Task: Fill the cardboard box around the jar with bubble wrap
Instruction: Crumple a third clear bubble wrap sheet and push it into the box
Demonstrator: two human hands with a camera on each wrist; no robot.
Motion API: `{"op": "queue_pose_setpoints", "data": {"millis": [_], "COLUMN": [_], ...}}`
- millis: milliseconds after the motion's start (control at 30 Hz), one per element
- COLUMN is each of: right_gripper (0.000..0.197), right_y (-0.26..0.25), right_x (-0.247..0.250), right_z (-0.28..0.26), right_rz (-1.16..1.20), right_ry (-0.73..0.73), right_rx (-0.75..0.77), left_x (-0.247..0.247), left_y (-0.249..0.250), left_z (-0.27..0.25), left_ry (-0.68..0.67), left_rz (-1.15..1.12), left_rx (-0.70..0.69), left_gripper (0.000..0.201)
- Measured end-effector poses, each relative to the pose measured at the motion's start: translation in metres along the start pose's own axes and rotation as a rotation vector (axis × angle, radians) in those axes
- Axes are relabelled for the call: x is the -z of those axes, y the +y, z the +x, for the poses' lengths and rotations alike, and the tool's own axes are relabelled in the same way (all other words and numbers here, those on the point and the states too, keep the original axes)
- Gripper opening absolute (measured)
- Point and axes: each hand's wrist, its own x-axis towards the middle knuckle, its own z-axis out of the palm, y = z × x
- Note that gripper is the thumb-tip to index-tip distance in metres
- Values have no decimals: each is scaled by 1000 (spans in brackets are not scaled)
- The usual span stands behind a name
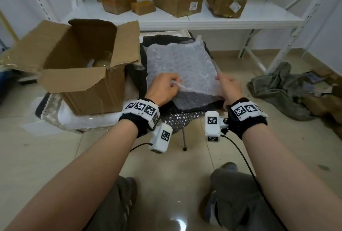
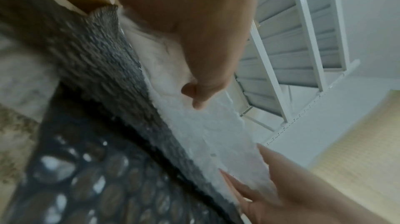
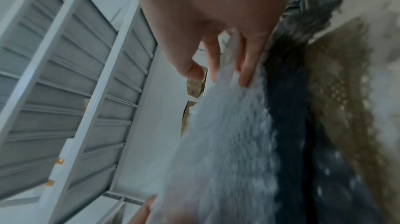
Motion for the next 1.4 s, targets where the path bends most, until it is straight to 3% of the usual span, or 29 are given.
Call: {"op": "queue_pose_setpoints", "data": {"millis": [67, 133, 233, 267, 333, 400, 467, 600, 700, 833, 933, 1067, 1100, 1167, 1333, 1400], "right_gripper": [8, 4, 27, 33, 40, 39, 30, 28, 45, 66, 55, 24, 28, 44, 22, 18], "right_y": [-3, -7, -11, -12, -8, -4, 2, 7, 7, 9, 10, 8, 8, 7, 10, 10], "right_x": [9, 16, 24, 27, 29, 31, 34, 39, 41, 37, 34, 31, 30, 29, 32, 36], "right_z": [-1, 0, -3, -6, -9, -11, -10, -9, -10, -7, -4, -5, -5, -6, 0, 3], "right_rz": [-83, -151, -135, -159, -208, -219, -160, -100, -29, 126, 93, 111, 111, 87, 62, 91], "right_ry": [-60, -162, -418, -469, -521, -528, -510, -521, -502, -426, -421, -479, -505, -514, -434, -426], "right_rx": [21, 61, 83, 101, 132, 143, 137, 131, 85, 39, 13, 3, 4, 7, 64, 55], "left_x": [6, 13, 27, 30, 33, 34, 35, 41, 46, 49, 50, 56, 57, 59, 58, 56], "left_y": [3, 3, 6, 7, 4, -7, -22, -30, -28, -27, -26, -25, -23, -18, -18, -21], "left_z": [-6, -13, -23, -25, -23, -16, -10, -3, 1, -4, -6, -8, -10, -11, -13, -11], "left_ry": [-78, -243, -517, -540, -433, -207, -78, -6, 8, 41, 40, -98, -133, -142, -203, -164], "left_rz": [-39, -25, -107, -186, -276, -141, 36, -43, -211, -565, -613, -566, -606, -704, -740, -729], "left_rx": [-33, -60, -31, 11, 109, 190, 338, 525, 614, 709, 725, 681, 662, 630, 560, 513], "left_gripper": [35, 28, 10, 18, 33, 28, 46, 85, 92, 89, 82, 35, 29, 26, 24, 20]}}
